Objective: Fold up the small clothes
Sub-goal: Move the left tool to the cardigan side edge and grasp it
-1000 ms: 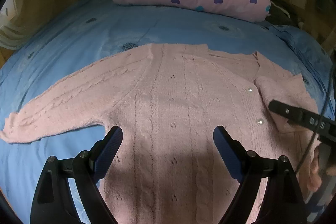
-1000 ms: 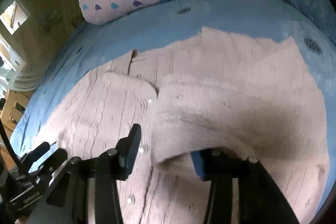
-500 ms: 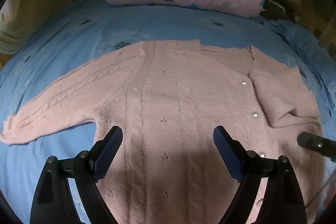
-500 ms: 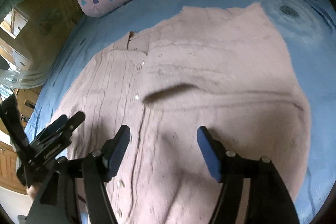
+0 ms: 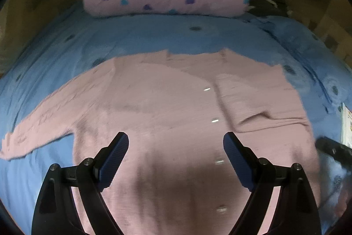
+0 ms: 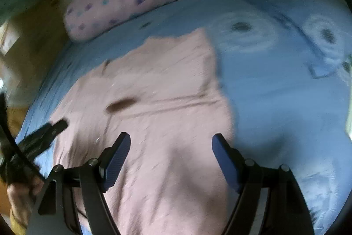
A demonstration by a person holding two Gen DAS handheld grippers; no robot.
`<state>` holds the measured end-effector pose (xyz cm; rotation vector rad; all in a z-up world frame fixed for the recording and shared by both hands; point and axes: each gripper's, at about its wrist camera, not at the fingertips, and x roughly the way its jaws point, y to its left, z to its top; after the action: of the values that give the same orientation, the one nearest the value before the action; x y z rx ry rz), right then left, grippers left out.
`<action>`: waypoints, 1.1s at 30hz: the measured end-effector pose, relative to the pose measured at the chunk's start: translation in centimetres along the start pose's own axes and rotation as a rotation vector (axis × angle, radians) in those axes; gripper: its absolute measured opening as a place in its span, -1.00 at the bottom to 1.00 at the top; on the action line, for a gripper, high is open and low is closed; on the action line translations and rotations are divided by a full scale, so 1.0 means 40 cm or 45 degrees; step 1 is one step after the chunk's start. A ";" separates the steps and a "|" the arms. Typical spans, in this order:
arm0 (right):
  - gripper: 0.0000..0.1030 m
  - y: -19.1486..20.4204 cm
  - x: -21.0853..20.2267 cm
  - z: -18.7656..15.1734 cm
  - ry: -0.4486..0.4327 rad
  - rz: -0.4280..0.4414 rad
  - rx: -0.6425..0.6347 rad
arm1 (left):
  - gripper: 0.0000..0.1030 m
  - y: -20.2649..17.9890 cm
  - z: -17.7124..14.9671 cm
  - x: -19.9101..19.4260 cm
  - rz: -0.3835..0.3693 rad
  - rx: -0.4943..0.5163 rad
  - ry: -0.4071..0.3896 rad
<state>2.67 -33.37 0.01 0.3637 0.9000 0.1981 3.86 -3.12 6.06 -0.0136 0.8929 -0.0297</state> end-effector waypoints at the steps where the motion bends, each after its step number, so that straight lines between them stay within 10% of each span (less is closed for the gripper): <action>1: 0.56 -0.025 -0.007 0.014 -0.030 -0.021 0.041 | 0.63 -0.026 0.010 -0.005 -0.009 0.020 -0.008; 14: 0.56 -0.220 0.005 0.098 -0.086 -0.099 0.276 | 0.63 -0.364 0.050 0.043 -0.141 0.283 -0.054; 28: 0.55 -0.185 0.054 0.146 -0.079 -0.077 0.224 | 0.51 -0.468 0.029 0.183 -0.152 0.303 -0.007; 33: 0.55 -0.176 0.060 0.145 -0.069 -0.074 0.200 | -0.35 -0.453 0.031 0.205 -0.209 0.265 0.008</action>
<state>8.86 -40.38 -1.20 0.4855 0.8739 0.0635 9.61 -21.50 0.90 0.1074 0.8898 -0.2756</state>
